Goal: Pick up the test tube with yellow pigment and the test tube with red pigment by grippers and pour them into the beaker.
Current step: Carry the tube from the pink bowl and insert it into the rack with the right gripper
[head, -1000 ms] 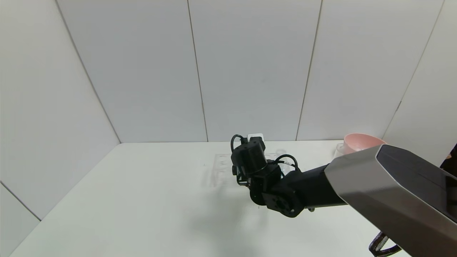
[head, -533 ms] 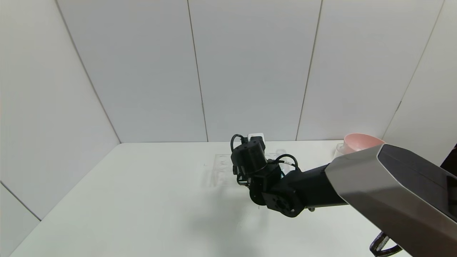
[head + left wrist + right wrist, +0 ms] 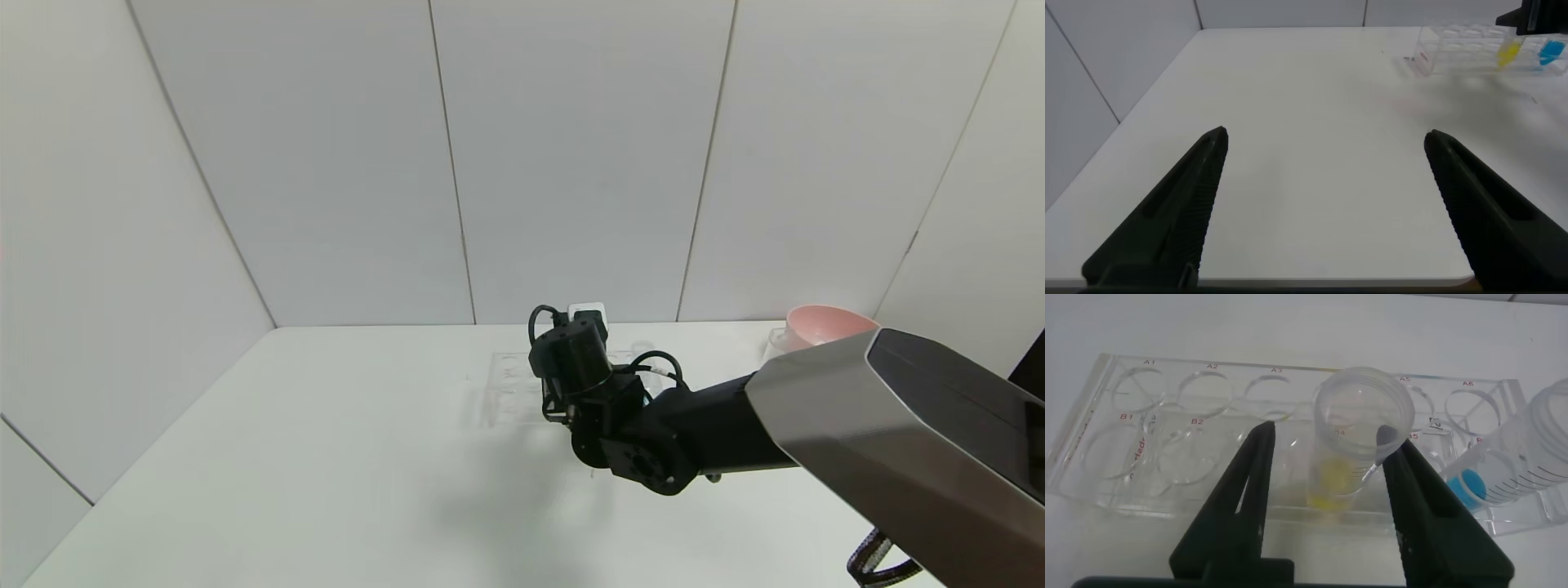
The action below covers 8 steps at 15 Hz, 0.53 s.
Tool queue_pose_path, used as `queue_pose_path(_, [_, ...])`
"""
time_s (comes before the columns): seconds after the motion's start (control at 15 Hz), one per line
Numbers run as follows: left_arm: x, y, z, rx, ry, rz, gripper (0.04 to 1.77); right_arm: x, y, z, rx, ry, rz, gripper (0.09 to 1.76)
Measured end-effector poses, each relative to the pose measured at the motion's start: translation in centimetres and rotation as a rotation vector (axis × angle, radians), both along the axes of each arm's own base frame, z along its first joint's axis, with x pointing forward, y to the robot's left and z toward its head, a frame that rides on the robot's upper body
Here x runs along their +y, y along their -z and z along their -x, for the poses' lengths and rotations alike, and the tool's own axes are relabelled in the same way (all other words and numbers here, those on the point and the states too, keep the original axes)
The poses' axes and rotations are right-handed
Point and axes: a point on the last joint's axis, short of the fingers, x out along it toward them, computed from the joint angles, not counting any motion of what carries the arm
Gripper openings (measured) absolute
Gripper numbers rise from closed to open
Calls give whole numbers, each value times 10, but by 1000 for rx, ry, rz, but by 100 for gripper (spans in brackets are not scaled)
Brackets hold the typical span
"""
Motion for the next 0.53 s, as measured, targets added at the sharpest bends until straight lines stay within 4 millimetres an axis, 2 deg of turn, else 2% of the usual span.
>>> queue_pose_path(0.13, [0, 0, 0, 0, 0, 0, 172, -2, 1, -1, 1, 6, 3, 74])
queue_pose_path(0.2, [0, 0, 0, 0, 0, 0, 172, -3, 1, -2, 3, 10, 4, 49])
queue_pose_path(0.53, [0, 0, 0, 0, 0, 0, 172, -5, 1, -3, 1, 22, 6, 49])
